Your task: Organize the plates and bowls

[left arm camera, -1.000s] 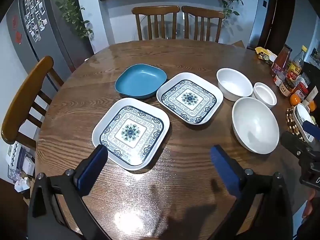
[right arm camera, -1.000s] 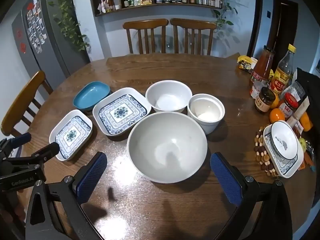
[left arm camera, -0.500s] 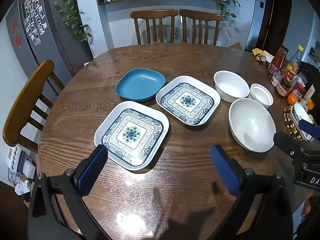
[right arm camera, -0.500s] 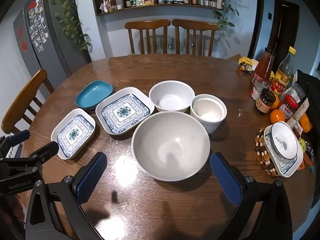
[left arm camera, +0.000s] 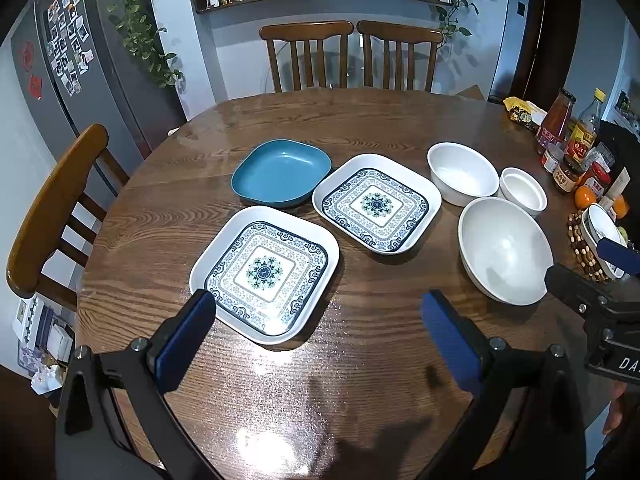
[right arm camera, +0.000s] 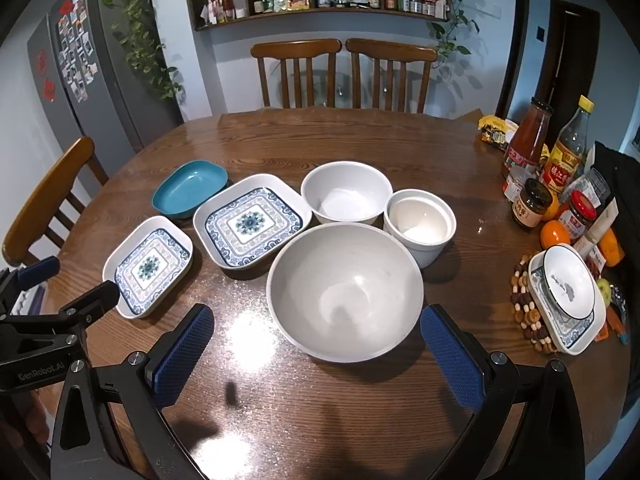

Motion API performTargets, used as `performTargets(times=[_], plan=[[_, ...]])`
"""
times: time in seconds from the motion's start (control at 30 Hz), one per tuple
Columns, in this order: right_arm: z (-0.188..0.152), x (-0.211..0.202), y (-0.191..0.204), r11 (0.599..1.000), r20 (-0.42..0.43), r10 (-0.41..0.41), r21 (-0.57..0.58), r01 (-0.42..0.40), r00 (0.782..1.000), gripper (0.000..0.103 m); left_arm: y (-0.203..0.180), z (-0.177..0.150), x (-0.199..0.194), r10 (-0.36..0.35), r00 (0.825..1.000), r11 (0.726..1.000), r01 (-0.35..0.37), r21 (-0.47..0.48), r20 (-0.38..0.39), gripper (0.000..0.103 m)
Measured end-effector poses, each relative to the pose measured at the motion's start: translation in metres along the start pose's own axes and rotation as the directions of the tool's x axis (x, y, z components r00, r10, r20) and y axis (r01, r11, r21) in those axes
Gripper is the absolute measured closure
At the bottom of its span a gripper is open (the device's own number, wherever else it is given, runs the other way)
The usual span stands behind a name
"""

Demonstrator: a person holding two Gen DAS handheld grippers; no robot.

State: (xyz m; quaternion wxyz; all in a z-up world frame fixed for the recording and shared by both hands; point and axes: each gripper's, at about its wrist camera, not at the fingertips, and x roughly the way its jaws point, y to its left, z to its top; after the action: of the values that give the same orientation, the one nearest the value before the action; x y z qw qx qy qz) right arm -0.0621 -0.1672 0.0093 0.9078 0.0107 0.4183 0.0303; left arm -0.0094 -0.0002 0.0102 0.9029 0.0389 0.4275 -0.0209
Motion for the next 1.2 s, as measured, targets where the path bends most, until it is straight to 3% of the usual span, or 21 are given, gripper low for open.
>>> performTargets(times=[1.2], plan=[[-0.0028, 0.0040, 0.0011, 1.000, -0.012, -0.006, 0.013, 0.006, 1.000, 0.000, -0.0022, 0.0011, 0.0097, -0.026, 0.999, 0.999, 0.026, 0.018, -0.018, 0.001]])
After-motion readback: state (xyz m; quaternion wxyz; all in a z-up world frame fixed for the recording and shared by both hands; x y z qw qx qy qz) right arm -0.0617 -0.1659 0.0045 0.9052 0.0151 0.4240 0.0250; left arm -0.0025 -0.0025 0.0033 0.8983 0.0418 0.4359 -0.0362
